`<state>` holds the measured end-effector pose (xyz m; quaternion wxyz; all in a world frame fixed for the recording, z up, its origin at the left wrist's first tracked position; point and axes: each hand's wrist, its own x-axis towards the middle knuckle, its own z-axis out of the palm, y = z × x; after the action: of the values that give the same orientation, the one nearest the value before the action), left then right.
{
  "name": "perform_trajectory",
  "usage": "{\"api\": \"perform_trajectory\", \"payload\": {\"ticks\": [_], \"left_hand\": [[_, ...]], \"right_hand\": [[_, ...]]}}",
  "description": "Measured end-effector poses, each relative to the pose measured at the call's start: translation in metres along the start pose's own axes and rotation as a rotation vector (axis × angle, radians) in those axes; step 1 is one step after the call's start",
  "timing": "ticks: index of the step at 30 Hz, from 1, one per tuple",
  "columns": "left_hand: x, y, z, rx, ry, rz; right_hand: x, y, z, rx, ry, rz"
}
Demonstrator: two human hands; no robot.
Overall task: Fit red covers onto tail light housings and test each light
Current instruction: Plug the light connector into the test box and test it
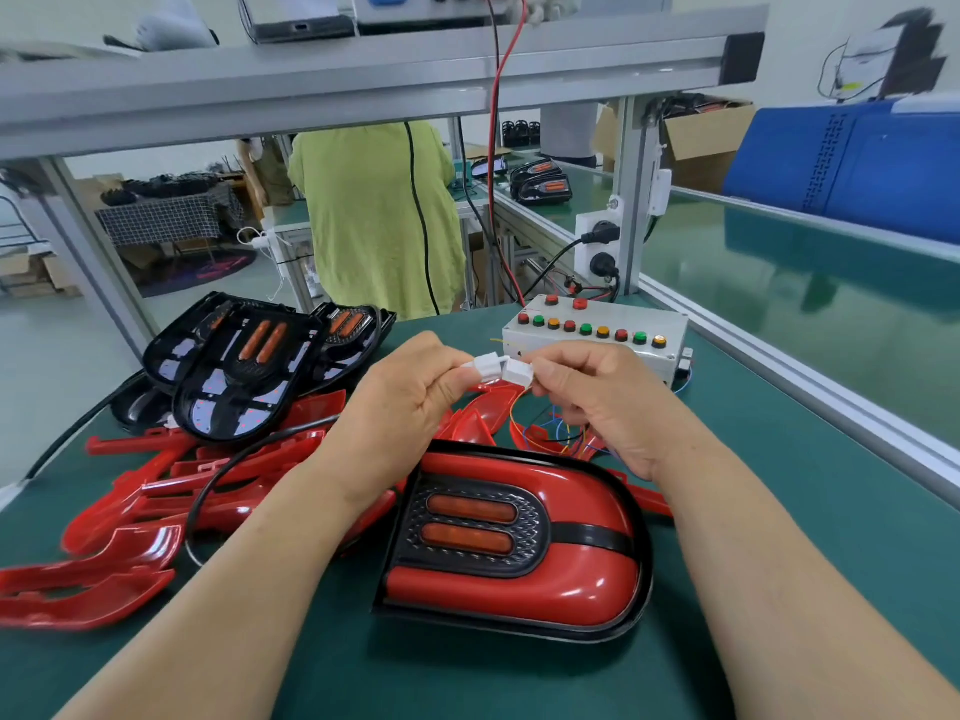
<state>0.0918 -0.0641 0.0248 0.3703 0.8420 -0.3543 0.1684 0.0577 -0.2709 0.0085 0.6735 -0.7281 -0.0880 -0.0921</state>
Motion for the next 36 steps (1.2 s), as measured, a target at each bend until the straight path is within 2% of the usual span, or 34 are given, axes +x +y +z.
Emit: {"api": "perform_trajectory", "payload": {"ticks": [4,14,17,19,21,23,29,36], "left_hand": [[0.000,0.000,-0.002,0.019,-0.049,0.011],[-0.003,-0.004,0.001,0.093,-0.114,0.042],[-0.004,-0.005,0.008,-0.093,-0.023,-0.037],[-0.003,-0.005,0.010,-0.255,0.036,-0.123],[-0.003,-0.005,0.009,-0.389,0.037,-0.170],[-0.003,-0.003,0.007,-0.476,0.000,-0.181],[-0.001,-0.006,0.007,-0.551,-0.011,-0.280],[0.005,-0.011,0.017,-0.586,-0.032,-0.261]], "right_hand": [[0.000,0.000,0.002,-0.042,0.018,0.000],[-0.004,-0.005,0.001,-0.382,-0.023,-0.079],[-0.003,-0.003,0.001,-0.302,-0.015,-0.050],[-0.002,-0.001,0.001,-0.120,-0.006,-0.029],[-0.002,-0.002,-0.001,0.048,-0.023,-0.031],[-0.002,-0.002,-0.002,0.053,-0.021,-0.051],[-0.001,0.002,-0.001,-0.013,0.023,-0.012],[0.004,0.008,-0.001,0.073,0.019,0.048]]}}
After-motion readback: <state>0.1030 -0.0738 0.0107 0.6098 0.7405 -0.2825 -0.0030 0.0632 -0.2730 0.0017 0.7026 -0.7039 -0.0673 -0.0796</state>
